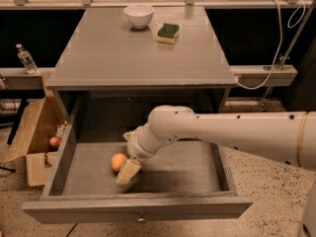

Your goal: Pick orange from top drawer and place on counter

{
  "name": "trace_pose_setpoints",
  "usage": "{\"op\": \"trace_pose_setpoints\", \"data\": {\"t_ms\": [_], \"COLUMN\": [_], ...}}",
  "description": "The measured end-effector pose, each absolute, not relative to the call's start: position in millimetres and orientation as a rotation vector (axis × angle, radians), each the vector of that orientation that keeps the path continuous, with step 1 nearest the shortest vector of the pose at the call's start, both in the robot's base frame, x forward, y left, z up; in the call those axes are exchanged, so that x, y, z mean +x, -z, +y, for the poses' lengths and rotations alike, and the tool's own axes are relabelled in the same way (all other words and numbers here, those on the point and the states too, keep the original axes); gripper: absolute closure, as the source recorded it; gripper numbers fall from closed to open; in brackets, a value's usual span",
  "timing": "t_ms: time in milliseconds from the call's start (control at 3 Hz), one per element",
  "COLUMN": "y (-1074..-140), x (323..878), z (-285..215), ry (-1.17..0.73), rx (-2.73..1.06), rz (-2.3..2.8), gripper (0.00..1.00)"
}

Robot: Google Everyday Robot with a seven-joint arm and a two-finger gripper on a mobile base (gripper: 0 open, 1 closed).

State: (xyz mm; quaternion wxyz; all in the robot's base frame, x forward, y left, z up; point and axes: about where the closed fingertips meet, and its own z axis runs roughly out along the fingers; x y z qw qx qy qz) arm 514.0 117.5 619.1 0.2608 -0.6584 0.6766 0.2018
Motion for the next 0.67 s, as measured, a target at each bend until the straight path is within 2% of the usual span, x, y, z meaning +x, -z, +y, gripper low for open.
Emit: {"op": "trace_pose_setpoints", "data": {"t_ms": [333, 667], "y": [-616.4, -610.4], "x": [510.7, 509.4], "z": [124.0, 128.6], "ry": [-0.565, -0.588], "rx": [-1.793, -1.799], "rz": [1.81, 1.8], "gripper": [0.19, 0.42]}}
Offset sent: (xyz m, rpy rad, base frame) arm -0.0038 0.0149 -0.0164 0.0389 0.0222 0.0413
